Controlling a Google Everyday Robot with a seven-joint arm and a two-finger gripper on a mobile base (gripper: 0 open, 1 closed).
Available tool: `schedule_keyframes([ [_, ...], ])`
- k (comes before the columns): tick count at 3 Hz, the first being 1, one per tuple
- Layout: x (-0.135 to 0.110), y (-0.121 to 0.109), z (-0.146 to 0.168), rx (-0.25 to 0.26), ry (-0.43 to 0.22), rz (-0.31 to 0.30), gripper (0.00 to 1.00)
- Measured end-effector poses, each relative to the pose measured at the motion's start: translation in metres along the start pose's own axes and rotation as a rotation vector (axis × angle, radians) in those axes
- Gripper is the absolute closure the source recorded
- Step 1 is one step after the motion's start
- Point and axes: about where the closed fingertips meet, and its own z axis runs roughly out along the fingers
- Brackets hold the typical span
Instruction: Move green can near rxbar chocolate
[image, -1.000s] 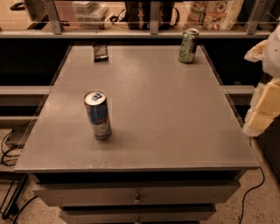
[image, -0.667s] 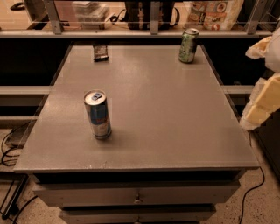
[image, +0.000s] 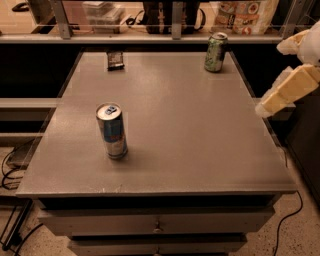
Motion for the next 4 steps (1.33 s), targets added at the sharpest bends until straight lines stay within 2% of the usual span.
schedule_keyframes([
  [1, -0.005, -0.036, 0.017, 0.02, -0.098, 0.102, 0.0],
  [2, -0.003, -0.072, 0.036, 0.049, -0.136, 0.229, 0.0],
  [3, -0.003, -0.072, 0.039, 0.052, -0.137, 0.235, 0.0],
  [4, -0.01, -0.084, 0.051, 0.099, -0.156, 0.269, 0.0],
])
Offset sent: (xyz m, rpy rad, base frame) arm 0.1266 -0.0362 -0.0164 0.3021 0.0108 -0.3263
